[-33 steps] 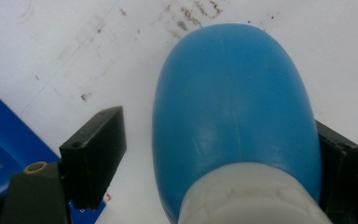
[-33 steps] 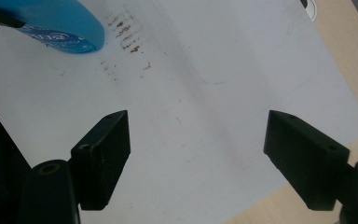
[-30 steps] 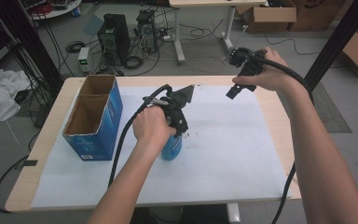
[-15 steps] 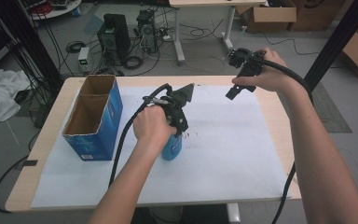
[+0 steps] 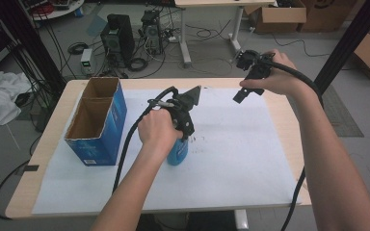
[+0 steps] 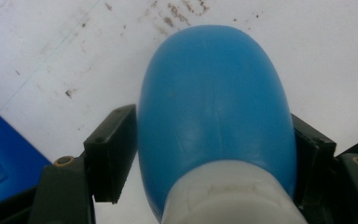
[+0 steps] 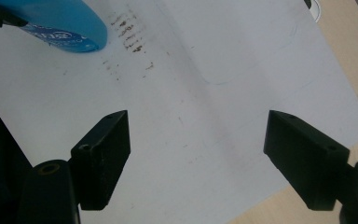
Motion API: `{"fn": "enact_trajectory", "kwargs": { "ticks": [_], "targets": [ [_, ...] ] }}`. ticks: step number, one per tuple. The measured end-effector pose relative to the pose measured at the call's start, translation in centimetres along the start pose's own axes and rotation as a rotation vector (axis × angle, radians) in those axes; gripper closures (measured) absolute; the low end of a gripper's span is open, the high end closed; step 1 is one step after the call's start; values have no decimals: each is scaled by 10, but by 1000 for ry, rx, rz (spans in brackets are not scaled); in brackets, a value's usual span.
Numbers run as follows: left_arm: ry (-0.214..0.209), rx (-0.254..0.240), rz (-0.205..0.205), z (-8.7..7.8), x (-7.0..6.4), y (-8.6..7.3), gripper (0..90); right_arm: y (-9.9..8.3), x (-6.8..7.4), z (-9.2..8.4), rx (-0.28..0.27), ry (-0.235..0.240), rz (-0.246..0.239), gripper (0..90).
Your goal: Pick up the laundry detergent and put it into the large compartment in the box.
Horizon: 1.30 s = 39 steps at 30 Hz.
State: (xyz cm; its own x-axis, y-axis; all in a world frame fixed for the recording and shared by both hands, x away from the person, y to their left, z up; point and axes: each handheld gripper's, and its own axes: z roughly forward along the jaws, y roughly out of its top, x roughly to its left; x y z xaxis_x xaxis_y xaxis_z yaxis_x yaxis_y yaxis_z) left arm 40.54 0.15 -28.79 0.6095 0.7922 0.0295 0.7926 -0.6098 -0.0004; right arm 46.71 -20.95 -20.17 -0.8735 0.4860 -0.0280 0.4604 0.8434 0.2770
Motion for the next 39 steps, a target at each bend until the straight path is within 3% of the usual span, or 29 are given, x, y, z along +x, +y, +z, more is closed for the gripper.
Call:
{"fn": "enact_trajectory", "kwargs": {
  "ticks": [17,19,24,28,31,39],
  "targets": [
    [-8,22,1,-1,-1,1,367,-1,0,1,-4,4,-3,232],
    [-7,24,8,-1,-1,1,368,-1,0,1,-7,3,-4,233],
    [3,21,68,-2,-4,0,374,-2,-1,1,-8,4,-3,236],
    [8,21,82,-3,-4,0,375,-2,0,1,-5,4,-2,237],
    [20,21,108,-10,-1,-2,375,-2,-1,0,-13,3,-5,240],
    [14,10,112,-33,8,-8,376,-2,-2,1,-7,3,-4,238]
  ]
}}
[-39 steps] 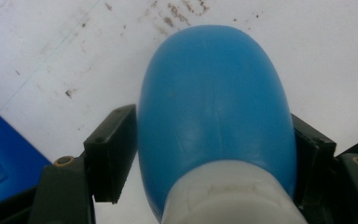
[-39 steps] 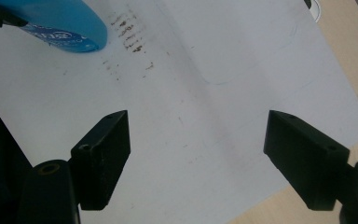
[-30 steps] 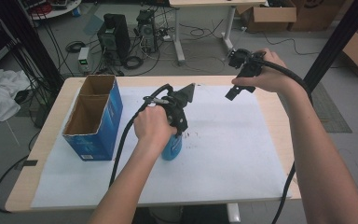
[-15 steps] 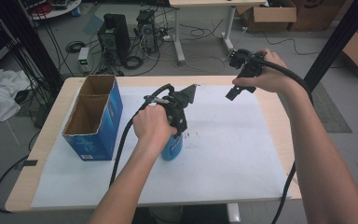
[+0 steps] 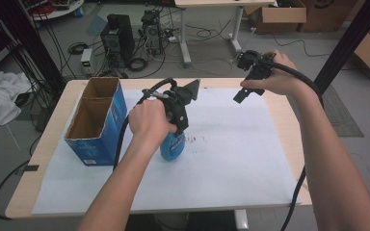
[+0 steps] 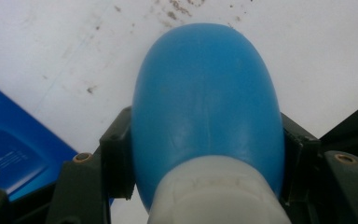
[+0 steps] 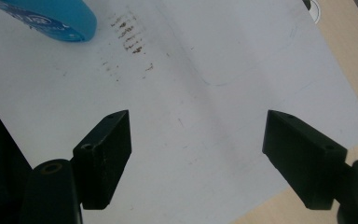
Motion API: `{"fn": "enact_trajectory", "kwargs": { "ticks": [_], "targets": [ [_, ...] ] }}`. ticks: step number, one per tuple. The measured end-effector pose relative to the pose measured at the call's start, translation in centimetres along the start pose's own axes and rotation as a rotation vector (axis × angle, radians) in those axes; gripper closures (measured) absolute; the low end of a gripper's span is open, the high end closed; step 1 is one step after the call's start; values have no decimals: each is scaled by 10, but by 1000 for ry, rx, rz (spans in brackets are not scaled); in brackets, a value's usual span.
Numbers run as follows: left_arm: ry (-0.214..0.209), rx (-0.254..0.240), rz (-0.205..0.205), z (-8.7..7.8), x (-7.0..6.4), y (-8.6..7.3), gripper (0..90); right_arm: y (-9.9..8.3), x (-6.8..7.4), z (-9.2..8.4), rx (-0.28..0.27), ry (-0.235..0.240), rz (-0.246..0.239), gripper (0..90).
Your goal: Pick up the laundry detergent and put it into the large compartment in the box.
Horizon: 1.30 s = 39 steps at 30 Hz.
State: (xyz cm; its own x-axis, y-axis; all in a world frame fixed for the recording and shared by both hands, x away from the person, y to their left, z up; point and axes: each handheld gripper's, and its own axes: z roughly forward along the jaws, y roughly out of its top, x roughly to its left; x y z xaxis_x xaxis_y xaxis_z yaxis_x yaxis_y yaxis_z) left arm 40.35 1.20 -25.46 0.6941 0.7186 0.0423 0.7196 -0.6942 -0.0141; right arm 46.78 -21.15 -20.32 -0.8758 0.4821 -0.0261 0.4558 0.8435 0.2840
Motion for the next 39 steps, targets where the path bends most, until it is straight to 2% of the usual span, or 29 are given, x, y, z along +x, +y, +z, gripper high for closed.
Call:
{"fn": "enact_trajectory", "kwargs": {
  "ticks": [3,8,10,13,14,15,16,17,21,23,24,25,26,27,28,29,30,31,32,35,36,37,39],
  "targets": [
    [2,-6,-1,-14,5,-4,376,0,0,0,1,-1,3,238],
    [-13,-34,-33,-42,17,-13,377,0,-2,0,-5,2,0,237],
    [-17,-42,-66,-55,24,-17,377,0,-2,0,-8,1,4,236],
    [-21,-78,-116,-74,36,-25,377,-1,-3,1,-4,0,18,237],
    [-23,-90,-150,-85,44,-30,377,-1,-4,1,-1,-9,19,237],
    [-23,-90,-150,-85,44,-30,377,-1,-4,1,-1,-9,19,237],
    [-21,-98,-185,-96,53,-35,377,-1,-3,1,-1,-11,13,239],
    [-21,-98,-185,-96,53,-35,377,-1,-3,1,-1,-11,13,239],
    [-23,-123,-249,-118,72,-50,377,-2,-5,0,5,-14,13,239],
    [-19,-138,-290,-128,82,-59,377,-3,-6,1,15,-14,16,239],
    [-8,-147,-337,-136,91,-68,377,-4,-7,1,14,-16,17,239],
    [-8,-147,-337,-136,91,-68,377,-4,-7,1,14,-16,17,239],
    [1,-145,-358,-139,95,-72,377,-4,-7,1,14,-15,20,239],
    [14,-163,-411,-145,103,-81,378,-5,-8,0,13,-14,20,239],
    [16,-164,-430,-148,108,-86,378,-5,-9,0,14,-14,19,239],
    [16,-164,-430,-148,108,-86,377,-5,-9,0,14,-14,19,239],
    [17,-166,-465,-152,118,-96,377,-5,-9,-1,14,-15,23,239],
    [17,-166,-465,-152,118,-96,377,-5,-9,-1,13,-14,23,239],
    [18,-165,-484,-154,122,-100,377,-5,-9,-1,13,-14,23,239],
    [37,-168,-542,-157,135,-114,378,-6,-10,-1,14,-15,22,240],
    [47,-178,-580,-159,142,-124,378,-6,-10,0,14,-12,27,241],
    [47,-178,-580,-159,142,-124,378,-6,-10,0,14,-12,27,241],
    [67,-184,-620,-161,149,-132,378,-6,-11,0,20,-12,22,244]
  ]
}}
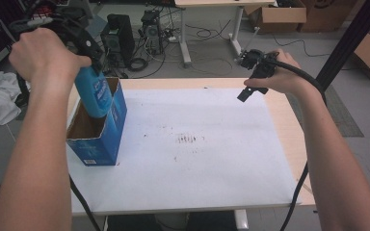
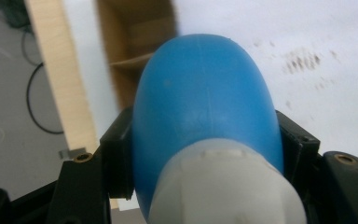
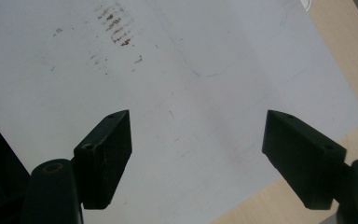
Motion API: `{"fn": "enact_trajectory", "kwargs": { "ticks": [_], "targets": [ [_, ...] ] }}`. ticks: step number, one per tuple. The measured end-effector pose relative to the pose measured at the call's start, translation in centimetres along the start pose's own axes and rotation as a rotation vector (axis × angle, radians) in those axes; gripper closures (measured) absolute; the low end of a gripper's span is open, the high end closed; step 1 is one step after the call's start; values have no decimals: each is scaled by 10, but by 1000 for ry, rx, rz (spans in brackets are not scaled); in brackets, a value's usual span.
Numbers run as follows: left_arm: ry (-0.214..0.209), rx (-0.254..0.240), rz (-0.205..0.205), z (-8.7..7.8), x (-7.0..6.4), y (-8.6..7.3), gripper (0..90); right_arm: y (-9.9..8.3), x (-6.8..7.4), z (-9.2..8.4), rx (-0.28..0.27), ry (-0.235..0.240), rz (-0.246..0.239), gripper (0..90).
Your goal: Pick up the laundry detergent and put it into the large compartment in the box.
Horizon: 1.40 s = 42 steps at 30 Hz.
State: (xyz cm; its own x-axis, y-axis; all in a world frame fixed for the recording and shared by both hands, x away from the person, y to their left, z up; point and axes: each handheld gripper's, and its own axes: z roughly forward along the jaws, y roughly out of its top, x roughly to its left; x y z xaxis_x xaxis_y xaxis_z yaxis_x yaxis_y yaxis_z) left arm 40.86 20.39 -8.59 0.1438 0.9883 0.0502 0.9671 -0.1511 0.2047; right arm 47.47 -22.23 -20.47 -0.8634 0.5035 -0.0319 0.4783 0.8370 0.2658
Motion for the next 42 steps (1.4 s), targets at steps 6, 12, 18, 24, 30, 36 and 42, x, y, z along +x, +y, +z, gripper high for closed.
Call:
{"fn": "enact_trajectory", "kwargs": {
  "ticks": [6,12,18,24,30,36,42],
  "targets": [
    [15,1,-68,4,21,-5,378,0,-2,0,7,0,8,244],
    [22,12,-88,17,28,-5,378,2,-2,3,35,-19,5,246],
    [13,25,-97,35,32,-4,379,2,-2,5,41,-21,6,245],
    [13,63,-93,61,34,-5,379,2,-3,6,48,-21,5,245],
    [10,92,-98,86,37,-7,379,3,-3,8,52,-21,5,244],
    [-11,124,-108,111,41,-11,379,3,-3,7,47,-20,6,245],
    [-3,161,-96,130,39,-12,379,1,-3,6,46,-21,7,245]
  ]
}}
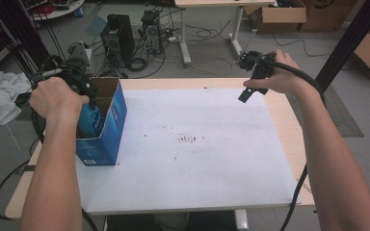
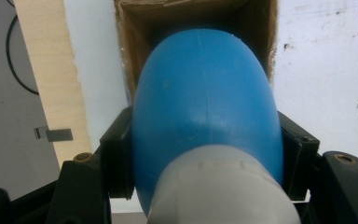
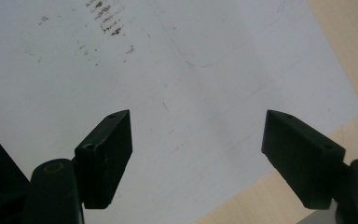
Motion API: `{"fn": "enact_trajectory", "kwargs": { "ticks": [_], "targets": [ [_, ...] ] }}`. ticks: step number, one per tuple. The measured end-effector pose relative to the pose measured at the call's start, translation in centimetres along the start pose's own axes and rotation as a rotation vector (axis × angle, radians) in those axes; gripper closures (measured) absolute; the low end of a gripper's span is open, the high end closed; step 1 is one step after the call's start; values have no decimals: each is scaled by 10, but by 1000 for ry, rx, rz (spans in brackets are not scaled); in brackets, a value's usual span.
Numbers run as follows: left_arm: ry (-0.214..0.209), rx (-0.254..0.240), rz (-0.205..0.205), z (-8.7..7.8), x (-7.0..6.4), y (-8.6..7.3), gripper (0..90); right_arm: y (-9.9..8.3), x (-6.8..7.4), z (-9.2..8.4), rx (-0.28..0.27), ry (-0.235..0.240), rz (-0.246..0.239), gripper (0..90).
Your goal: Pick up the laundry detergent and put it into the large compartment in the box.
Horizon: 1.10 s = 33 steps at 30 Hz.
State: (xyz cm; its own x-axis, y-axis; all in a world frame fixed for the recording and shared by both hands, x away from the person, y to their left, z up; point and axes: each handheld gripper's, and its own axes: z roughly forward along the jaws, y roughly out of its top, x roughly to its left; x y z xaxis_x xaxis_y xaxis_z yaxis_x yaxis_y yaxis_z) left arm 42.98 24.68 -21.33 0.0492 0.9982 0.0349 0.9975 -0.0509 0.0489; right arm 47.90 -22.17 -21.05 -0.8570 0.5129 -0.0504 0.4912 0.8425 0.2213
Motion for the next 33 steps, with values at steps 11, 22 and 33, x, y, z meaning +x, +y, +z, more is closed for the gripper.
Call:
{"fn": "enact_trajectory", "kwargs": {
  "ticks": [11,22,33],
  "targets": [
    [-5,13,-13,29,0,0,379,-6,-2,1,2,-3,10,246],
    [9,30,2,47,-2,1,379,-8,-3,3,-2,1,14,246],
    [21,31,5,57,-2,2,379,-8,-3,5,3,2,14,249]
  ]
}}
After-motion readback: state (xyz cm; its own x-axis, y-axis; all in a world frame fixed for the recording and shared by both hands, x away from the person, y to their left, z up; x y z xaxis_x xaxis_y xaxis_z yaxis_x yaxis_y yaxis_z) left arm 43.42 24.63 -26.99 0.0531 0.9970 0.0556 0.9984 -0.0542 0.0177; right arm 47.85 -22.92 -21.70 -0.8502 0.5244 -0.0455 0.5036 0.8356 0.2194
